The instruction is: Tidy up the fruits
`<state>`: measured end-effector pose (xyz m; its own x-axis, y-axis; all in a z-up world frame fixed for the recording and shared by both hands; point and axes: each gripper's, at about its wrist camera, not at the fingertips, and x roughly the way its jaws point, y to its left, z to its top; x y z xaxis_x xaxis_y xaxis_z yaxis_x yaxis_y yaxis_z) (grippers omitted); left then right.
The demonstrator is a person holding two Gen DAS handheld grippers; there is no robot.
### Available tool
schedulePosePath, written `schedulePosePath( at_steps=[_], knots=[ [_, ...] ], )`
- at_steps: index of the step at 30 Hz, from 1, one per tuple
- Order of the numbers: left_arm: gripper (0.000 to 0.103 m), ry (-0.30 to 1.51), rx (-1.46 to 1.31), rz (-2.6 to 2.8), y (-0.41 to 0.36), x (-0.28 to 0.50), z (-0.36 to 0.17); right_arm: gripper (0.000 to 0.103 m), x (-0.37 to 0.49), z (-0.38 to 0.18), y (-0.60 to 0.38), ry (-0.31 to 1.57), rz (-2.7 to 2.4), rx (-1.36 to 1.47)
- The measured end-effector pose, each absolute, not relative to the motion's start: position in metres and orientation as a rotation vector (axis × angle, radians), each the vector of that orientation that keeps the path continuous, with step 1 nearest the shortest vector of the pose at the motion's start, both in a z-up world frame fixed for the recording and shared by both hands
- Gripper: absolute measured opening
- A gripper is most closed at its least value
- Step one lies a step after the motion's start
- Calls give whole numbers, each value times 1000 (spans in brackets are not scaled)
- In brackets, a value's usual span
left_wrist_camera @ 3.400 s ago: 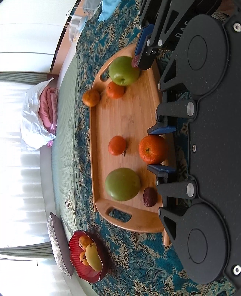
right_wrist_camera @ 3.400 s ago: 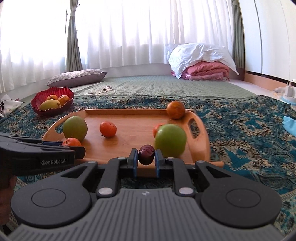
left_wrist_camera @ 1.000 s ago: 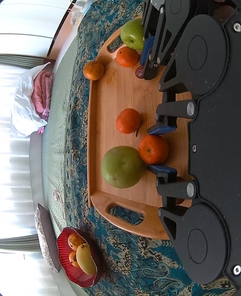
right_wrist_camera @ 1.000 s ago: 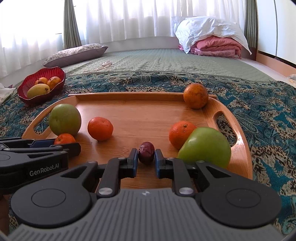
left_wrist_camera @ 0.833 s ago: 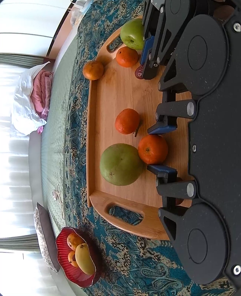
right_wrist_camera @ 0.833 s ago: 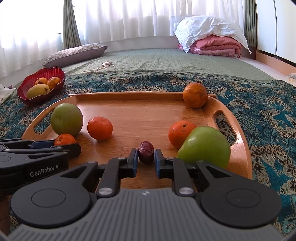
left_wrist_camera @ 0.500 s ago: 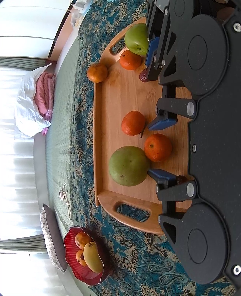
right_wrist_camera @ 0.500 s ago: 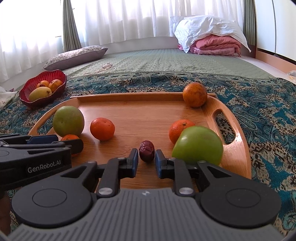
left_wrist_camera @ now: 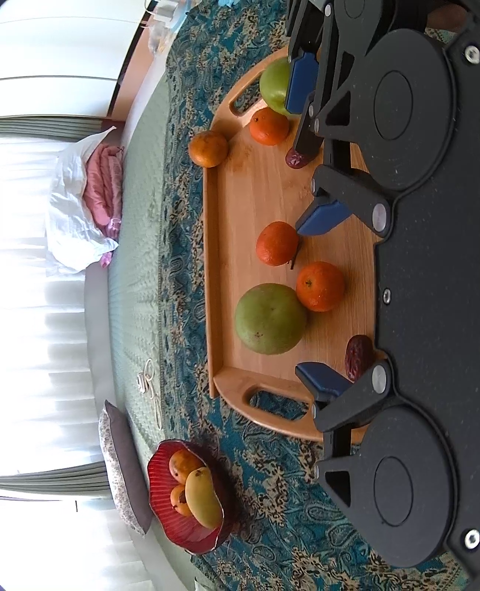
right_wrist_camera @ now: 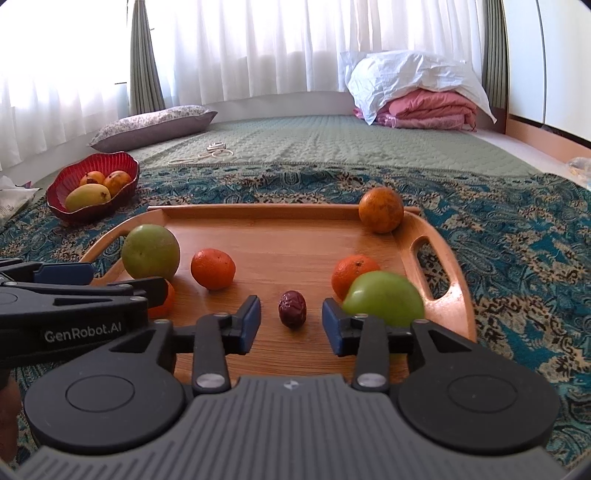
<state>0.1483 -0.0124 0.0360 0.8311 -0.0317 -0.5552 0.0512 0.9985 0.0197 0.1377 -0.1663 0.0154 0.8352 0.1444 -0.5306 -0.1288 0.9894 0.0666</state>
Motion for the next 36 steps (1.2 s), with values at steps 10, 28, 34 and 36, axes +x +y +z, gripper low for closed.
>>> schedulePosePath(
  at_steps=[10,28,34,36],
  knots=[
    [83,557,27,-35,-2,127,47,68,116,29,-170,515,146,32],
    [84,584,-11,-24,12,95,42,77,87,30,-178,492,120,18],
    [84,601,-33,-17,16,86,35,78,76,21,-182,499,113,25],
    [85,601,-41,-14,17,82,33,79,72,17,-184,495,109,32]
  ],
)
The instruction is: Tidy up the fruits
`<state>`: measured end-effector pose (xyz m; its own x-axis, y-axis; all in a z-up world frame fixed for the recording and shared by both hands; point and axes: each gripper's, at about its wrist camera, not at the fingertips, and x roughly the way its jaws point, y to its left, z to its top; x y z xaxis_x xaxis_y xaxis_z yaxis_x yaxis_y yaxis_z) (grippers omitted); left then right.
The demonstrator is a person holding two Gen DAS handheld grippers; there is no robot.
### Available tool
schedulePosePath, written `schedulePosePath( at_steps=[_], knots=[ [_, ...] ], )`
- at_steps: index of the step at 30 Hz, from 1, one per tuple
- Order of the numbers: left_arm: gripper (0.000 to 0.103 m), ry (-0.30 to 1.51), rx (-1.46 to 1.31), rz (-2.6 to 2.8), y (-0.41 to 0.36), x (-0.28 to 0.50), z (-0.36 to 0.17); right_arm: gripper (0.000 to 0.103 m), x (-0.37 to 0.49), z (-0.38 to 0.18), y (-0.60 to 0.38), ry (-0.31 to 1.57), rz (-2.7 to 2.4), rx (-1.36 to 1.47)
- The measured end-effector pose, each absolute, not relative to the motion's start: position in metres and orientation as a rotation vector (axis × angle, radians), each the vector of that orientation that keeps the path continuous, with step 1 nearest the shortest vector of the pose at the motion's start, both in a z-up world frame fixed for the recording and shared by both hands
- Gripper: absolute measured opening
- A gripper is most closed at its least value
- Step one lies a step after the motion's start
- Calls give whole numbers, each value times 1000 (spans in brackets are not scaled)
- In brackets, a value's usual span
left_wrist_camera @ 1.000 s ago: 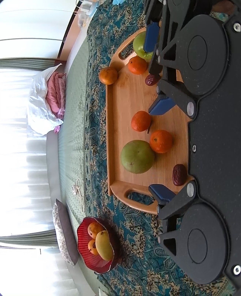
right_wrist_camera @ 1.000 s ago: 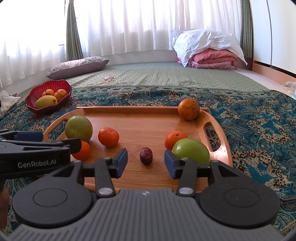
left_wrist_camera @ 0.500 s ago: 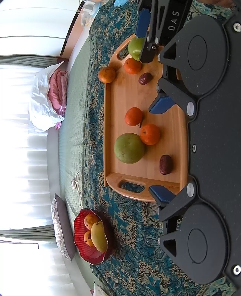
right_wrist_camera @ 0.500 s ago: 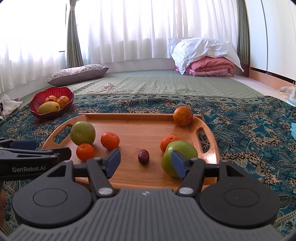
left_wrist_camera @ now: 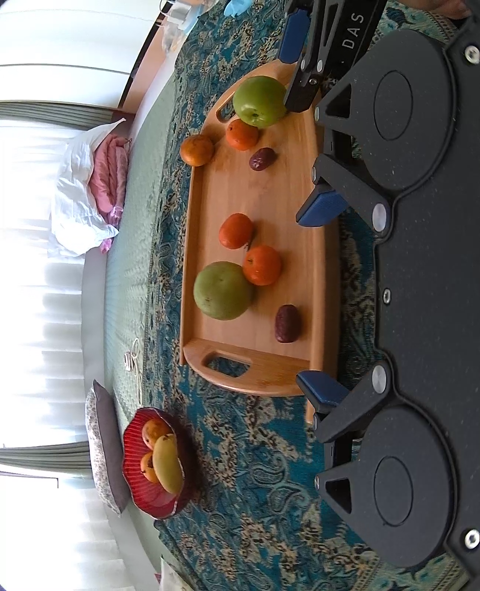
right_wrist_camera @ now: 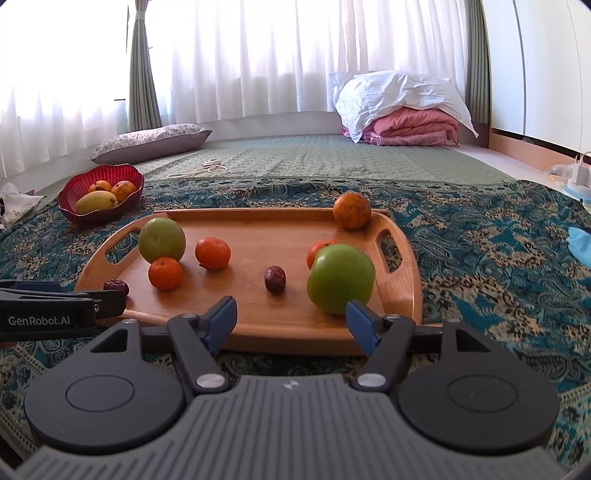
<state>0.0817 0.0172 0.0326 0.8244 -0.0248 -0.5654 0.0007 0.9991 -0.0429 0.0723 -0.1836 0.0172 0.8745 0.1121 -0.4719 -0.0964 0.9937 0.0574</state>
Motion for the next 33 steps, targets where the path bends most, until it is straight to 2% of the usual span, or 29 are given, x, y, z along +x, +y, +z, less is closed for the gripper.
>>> schedulePosePath(
  at_steps=[2,3,4,14,21,33],
  knots=[
    [92,609,-44,-12,18,79,30,79,69,13,-185,499,103,30],
    [99,610,-44,-12,18,78,28,79,67,11,-186,502,99,31],
    [100,607,-44,-12,18,76,27,80,66,9,-187,507,96,35],
    [100,642,-17,-11,13,71,13,83,64,-12,-191,579,81,35],
    [100,694,4,9,13,78,-2,91,66,-23,-186,603,83,3],
    [103,693,9,17,14,84,-14,98,71,-29,-177,613,74,-34]
  ],
)
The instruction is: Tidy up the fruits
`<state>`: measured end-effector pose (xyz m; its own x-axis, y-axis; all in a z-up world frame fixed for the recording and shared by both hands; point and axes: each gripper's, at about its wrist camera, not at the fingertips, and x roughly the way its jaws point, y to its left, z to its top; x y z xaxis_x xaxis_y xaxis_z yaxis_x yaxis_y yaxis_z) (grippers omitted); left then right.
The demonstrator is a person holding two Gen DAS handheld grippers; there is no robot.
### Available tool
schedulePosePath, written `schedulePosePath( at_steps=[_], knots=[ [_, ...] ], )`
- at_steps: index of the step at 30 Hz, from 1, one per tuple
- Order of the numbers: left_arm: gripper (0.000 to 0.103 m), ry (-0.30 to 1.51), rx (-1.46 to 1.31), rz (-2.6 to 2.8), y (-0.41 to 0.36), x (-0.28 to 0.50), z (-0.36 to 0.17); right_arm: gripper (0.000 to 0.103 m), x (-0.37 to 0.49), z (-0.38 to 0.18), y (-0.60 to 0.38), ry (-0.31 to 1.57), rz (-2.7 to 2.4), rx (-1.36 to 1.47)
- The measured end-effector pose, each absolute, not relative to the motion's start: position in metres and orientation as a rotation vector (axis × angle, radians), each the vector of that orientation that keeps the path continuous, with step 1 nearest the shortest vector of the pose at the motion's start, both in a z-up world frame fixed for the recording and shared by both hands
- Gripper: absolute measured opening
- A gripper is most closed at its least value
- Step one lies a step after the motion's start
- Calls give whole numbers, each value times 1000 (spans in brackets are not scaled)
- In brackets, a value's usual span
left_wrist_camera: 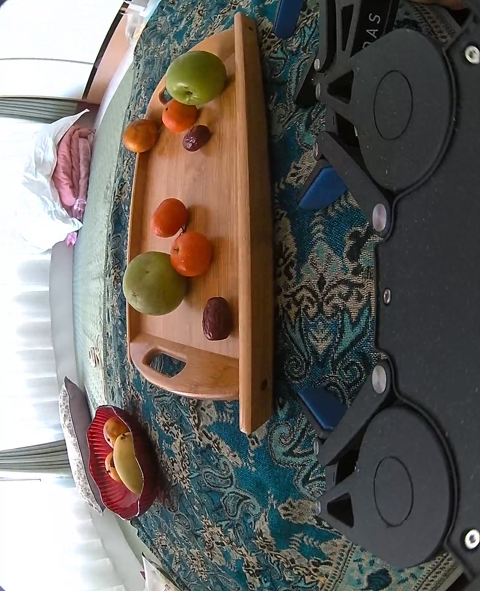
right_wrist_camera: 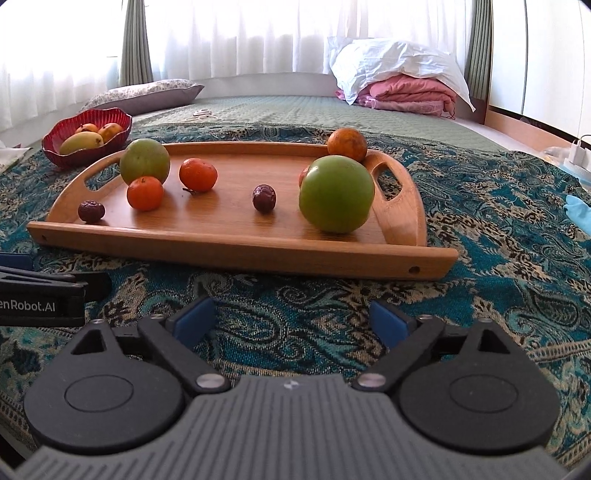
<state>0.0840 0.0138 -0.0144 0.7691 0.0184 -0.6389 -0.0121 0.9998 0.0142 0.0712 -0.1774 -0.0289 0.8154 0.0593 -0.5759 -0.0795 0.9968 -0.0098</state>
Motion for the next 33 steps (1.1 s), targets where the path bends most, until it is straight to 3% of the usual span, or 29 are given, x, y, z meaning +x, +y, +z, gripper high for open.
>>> schedulePosePath(
  at_steps=[33],
  knots=[
    [103,679,1,10,17,85,-21,103,76,-34,-172,624,57,-68]
  ],
)
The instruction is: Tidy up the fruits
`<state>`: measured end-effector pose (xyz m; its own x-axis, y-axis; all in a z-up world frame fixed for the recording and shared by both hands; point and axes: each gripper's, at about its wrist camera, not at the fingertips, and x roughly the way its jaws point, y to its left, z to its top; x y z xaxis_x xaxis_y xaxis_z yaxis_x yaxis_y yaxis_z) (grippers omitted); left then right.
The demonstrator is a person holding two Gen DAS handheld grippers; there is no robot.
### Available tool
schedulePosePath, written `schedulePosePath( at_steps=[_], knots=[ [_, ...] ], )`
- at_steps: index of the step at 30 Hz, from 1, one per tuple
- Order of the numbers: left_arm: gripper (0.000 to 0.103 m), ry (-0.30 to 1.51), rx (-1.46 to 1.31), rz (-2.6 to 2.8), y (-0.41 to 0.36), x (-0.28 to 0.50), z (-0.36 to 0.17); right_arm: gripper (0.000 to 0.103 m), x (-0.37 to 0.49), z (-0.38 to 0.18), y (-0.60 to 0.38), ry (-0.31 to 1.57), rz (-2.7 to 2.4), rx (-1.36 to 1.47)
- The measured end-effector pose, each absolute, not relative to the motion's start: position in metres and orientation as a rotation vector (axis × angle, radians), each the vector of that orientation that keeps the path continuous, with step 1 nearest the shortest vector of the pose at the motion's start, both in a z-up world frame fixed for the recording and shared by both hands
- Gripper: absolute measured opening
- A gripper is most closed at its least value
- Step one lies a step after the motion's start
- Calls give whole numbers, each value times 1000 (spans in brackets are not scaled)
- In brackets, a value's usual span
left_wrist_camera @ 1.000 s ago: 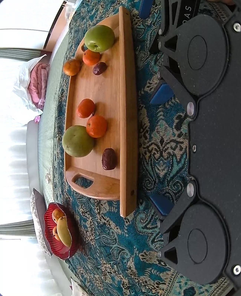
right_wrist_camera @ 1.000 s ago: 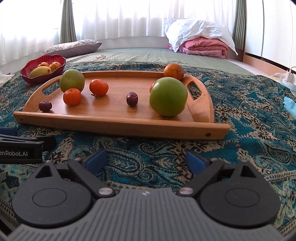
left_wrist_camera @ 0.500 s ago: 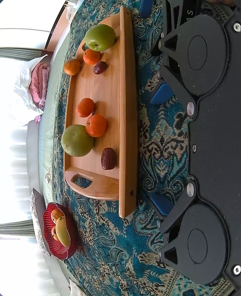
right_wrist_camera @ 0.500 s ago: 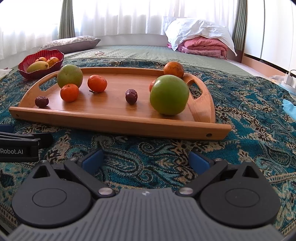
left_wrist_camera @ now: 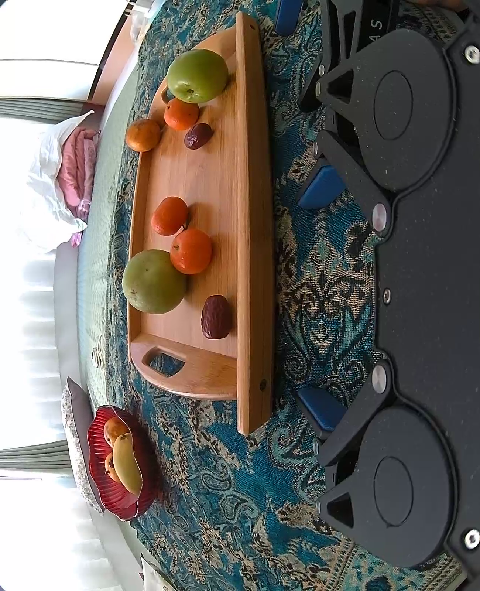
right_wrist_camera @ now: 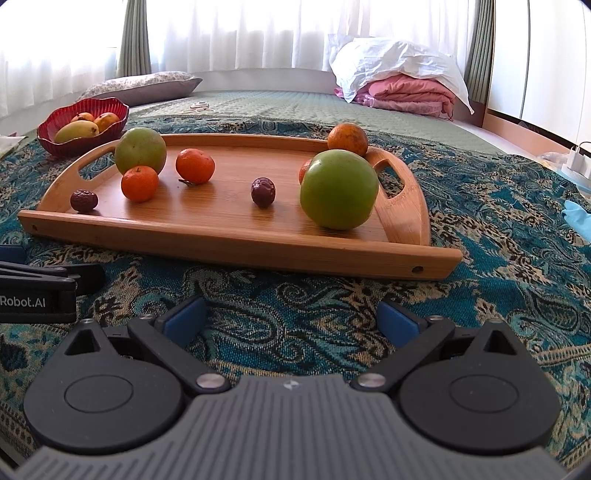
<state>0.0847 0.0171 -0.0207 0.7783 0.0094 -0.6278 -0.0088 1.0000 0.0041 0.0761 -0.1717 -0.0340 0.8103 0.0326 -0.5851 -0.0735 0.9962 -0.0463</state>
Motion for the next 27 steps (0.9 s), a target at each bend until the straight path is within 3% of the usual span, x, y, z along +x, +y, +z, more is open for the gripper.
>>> schedulePosePath(
  at_steps=[27],
  knots=[
    [103,676,11,15,15,85,-22,103,75,-35,-172,622,57,-69]
  ],
)
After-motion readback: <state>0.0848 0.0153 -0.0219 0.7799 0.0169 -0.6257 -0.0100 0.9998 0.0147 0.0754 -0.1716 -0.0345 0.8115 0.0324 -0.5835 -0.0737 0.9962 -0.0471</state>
